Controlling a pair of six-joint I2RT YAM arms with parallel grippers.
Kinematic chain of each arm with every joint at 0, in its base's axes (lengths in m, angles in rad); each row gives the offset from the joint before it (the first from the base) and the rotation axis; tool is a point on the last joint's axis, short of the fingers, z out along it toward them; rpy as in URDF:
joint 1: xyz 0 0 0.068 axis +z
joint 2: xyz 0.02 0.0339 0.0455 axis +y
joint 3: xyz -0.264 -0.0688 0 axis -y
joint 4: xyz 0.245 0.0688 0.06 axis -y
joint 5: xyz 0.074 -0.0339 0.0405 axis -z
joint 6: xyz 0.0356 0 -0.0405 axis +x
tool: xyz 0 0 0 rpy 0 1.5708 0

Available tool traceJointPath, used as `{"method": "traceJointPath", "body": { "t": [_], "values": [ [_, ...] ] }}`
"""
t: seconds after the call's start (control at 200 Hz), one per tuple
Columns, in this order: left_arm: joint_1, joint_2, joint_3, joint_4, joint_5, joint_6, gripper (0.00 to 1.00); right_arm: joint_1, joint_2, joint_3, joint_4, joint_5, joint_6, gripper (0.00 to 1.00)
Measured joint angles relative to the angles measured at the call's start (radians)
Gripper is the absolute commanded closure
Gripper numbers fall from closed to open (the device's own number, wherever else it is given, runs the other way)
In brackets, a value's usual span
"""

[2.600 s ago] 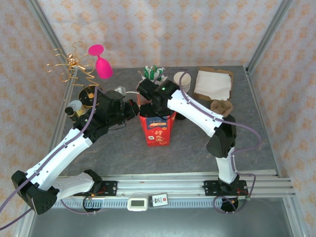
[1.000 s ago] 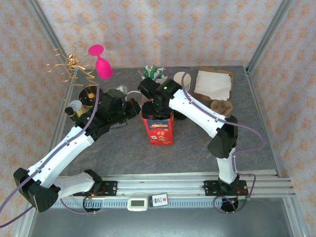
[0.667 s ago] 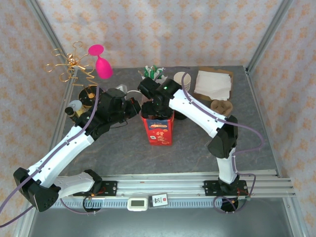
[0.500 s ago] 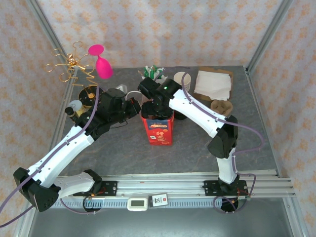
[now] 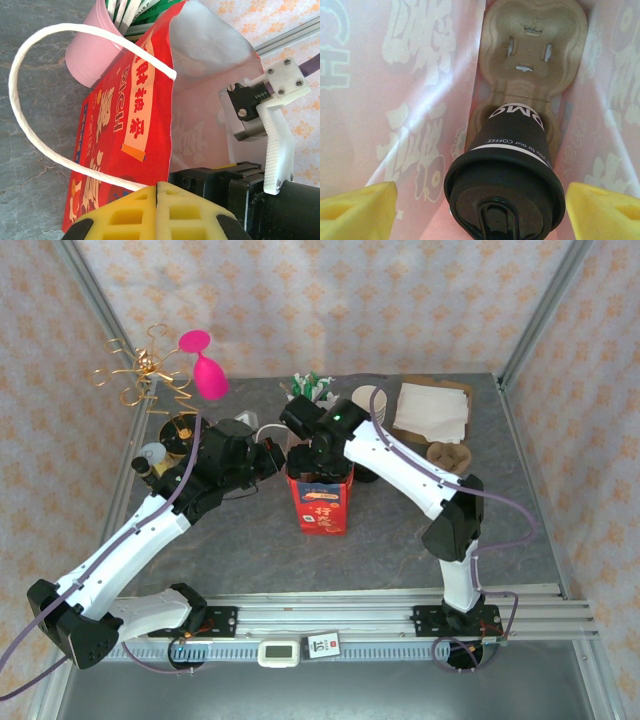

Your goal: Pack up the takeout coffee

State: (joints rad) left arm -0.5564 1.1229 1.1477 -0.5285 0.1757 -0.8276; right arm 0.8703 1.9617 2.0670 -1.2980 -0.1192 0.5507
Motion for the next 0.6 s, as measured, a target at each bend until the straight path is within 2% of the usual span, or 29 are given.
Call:
{"method": "traceJointPath", "body": {
  "t": [0.601],
  "values": [
    [0.000, 0.010, 0.017, -0.006, 0.000, 0.011, 1.00, -0.001, -0.027, 0.000, 0.000, -0.001, 0.011, 0.16]
  ]
}}
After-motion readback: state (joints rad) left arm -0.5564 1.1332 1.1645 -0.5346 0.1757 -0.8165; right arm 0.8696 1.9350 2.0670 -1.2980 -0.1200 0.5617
